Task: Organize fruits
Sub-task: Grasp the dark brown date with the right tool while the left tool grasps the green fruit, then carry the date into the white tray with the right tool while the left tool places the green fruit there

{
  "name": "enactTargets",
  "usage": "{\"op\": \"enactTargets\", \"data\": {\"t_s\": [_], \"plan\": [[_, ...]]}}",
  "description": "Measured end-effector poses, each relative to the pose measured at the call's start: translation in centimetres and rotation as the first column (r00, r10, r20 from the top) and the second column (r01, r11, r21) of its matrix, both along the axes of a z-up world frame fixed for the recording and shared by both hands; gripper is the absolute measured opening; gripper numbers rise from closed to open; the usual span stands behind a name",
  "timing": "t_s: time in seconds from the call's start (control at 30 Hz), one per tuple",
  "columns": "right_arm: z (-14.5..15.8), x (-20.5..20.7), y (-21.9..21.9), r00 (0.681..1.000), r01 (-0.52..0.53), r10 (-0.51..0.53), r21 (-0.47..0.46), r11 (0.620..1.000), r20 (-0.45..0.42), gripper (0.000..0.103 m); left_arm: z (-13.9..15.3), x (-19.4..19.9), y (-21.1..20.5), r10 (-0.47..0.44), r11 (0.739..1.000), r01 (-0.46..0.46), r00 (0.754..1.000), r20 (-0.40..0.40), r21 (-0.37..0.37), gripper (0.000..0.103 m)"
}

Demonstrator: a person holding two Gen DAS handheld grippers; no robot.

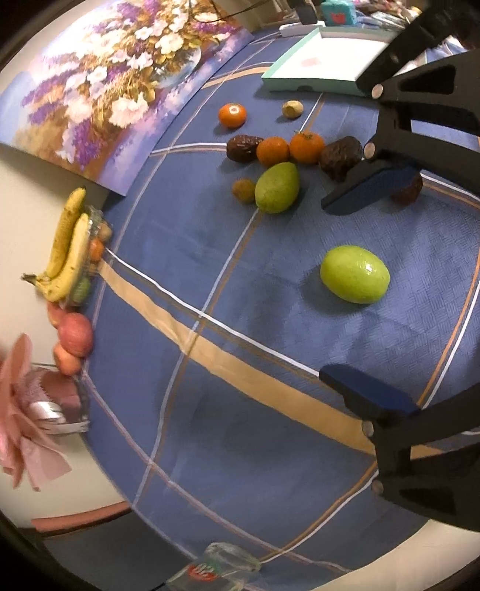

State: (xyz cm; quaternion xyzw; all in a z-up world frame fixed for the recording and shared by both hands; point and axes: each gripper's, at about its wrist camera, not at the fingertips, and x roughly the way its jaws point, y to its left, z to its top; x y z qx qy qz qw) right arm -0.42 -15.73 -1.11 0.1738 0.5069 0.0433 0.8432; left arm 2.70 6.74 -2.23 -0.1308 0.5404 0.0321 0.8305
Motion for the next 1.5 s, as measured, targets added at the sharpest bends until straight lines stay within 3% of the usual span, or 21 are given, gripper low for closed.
{"op": "enactTargets", "data": {"t_s": [0.1, 0.27, 0.57, 0.67, 0.77, 0.93, 1.13, 1.3, 1.5], "plan": [[-1.7, 1.0, 0.7, 0.997, -0.018, 0.022, 0.058, 0.998, -0.070, 0.054, -0.9, 0.3, 0.2, 0.013, 1.000, -0.014, 0.999, -0.040, -0.018, 0.071], [-3.5, 1.5, 2.1, 0.988, -0.044, 0.059, 0.104, 0.994, -0.143, 0.049, -2.3, 0.7, 0.3, 0.011, 0.997, -0.018, 0.995, -0.101, -0.074, 0.060], [-6.2, 1.3, 4.7, 0.966, -0.102, 0.121, 0.094, 0.990, -0.229, 0.039, -3.0, 0.9, 0.1, -0.007, 0.991, -0.010, 0.991, -0.130, -0.136, 0.055], [-6.7, 1.3, 4.8, 0.961, -0.101, 0.131, 0.131, 0.986, -0.245, 0.036, -3.5, 0.9, 0.1, -0.017, 0.983, -0.011, 0.989, -0.145, -0.185, 0.050], [-6.2, 1.0, 4.8, 0.963, -0.104, 0.132, 0.128, 0.986, -0.235, 0.035, -3.5, 0.7, 0.0, -0.025, 0.977, -0.008, 0.988, -0.151, -0.215, 0.044], [-4.7, 0.3, 3.9, 0.975, -0.099, 0.121, 0.122, 0.988, -0.184, 0.035, -3.3, 0.4, -0.5, -0.042, 0.981, 0.013, 0.988, -0.147, -0.193, 0.044], [-3.0, 0.2, 2.4, 0.991, -0.052, 0.057, 0.044, 0.998, -0.118, 0.035, -2.4, 0.5, -1.0, -0.043, 0.977, 0.017, 0.992, -0.119, -0.211, 0.044], [-1.6, 0.1, 0.0, 0.997, 0.031, -0.031, 0.000, 1.000, -0.069, 0.035, 0.0, -0.4, -1.9, -0.064, 0.978, 0.052, 0.996, -0.056, -0.201, 0.044], [1.3, 0.2, -4.7, 0.979, 0.205, -0.204, -0.164, 0.965, 0.023, 0.035, 3.0, 0.5, -5.4, -0.151, 0.967, 0.148, 0.989, 0.003, -0.205, 0.044]]}}
